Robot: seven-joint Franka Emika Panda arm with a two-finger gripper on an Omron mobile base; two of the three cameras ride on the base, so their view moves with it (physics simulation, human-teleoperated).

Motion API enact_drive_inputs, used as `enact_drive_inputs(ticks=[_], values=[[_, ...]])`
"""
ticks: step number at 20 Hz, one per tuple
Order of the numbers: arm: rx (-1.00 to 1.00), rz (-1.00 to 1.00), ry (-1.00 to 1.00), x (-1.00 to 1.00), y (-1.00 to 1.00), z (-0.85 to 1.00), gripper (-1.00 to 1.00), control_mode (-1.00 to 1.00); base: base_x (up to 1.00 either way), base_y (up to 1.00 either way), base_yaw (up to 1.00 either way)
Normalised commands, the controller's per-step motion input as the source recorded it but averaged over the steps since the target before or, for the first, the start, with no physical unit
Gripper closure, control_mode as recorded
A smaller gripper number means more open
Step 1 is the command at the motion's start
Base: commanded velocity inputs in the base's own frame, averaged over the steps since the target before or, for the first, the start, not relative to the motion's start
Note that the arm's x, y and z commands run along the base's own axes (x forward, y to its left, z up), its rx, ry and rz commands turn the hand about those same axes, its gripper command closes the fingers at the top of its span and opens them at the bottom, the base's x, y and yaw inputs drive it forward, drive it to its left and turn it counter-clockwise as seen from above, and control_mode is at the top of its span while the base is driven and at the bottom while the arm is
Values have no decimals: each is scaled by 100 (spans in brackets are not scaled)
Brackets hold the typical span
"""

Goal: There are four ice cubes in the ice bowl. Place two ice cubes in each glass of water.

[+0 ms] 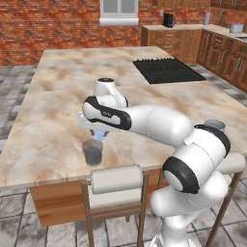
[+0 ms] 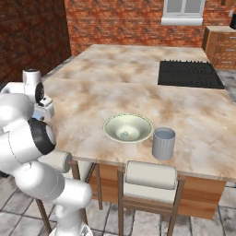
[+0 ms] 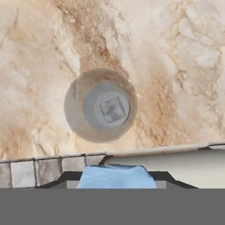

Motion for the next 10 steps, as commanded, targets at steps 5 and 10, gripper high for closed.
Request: enact_drive_inputs(ticks=[5, 10], values=[[0, 0, 0, 21, 6, -20, 100, -100, 0, 0, 0], [-1, 0, 0, 12, 16, -12, 100, -100, 0, 0, 0]])
